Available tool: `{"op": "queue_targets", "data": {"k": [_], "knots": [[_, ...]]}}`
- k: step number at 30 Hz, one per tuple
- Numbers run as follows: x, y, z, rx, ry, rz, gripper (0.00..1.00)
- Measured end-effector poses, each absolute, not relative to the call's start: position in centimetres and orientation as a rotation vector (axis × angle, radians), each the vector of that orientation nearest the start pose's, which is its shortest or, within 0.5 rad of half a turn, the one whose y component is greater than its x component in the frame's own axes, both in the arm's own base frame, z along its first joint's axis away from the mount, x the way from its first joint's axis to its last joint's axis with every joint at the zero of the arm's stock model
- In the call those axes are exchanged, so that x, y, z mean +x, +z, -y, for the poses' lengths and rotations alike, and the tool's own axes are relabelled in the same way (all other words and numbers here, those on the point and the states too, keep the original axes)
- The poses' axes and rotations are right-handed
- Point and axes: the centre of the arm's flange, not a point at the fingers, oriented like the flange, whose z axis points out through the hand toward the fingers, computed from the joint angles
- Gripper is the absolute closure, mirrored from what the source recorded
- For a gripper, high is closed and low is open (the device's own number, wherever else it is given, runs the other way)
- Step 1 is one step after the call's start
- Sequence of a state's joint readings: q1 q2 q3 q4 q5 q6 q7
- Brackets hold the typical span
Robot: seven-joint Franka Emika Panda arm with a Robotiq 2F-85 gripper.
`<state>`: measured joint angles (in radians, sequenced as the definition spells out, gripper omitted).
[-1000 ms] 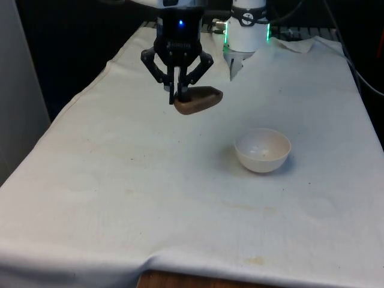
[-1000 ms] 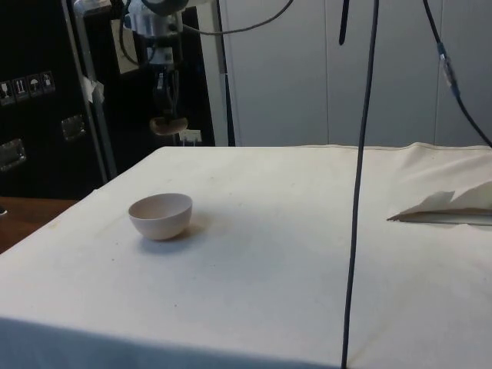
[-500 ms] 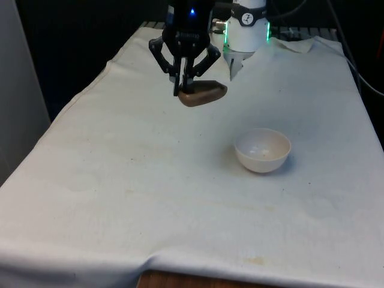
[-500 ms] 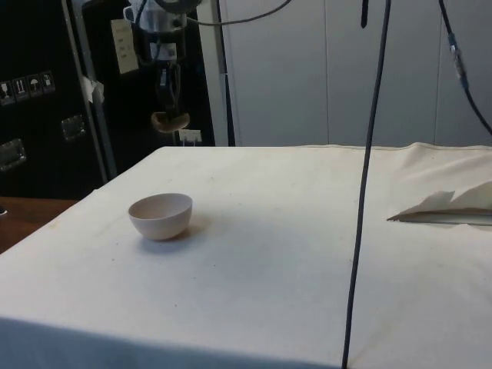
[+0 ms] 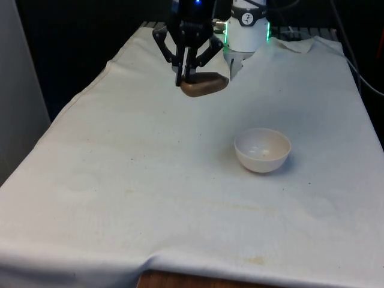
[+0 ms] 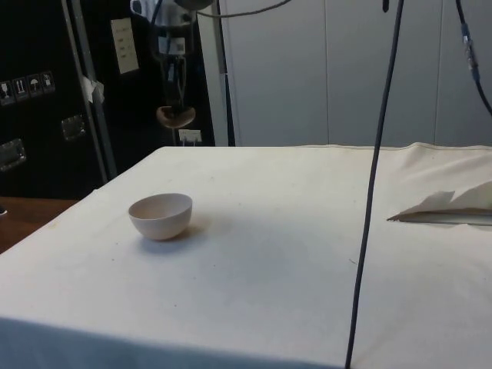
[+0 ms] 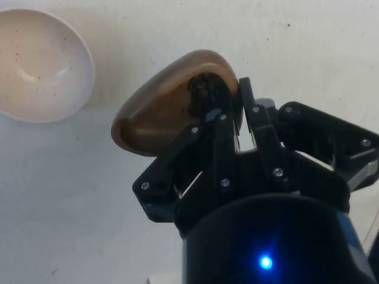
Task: Pour the coffee beans from the cup into the bowl.
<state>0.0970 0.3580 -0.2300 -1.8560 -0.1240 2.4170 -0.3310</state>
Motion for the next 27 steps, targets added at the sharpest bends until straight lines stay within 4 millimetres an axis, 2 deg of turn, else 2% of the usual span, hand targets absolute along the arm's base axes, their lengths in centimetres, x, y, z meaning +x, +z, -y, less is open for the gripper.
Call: {"op": "queue_targets", "data": {"k": [7, 14, 16, 27], "knots": [[64.8, 35.9, 6.1, -3.332, -0.288, 0.526, 1.00], [65.0, 36.0, 3.6, -3.367, -0.310, 0.547, 1.00], [65.0, 36.0, 3.6, -3.367, -0.310, 0.547, 1.00], [66.4, 35.9, 0.6, -3.383, -0.325, 0.559, 1.00]]}}
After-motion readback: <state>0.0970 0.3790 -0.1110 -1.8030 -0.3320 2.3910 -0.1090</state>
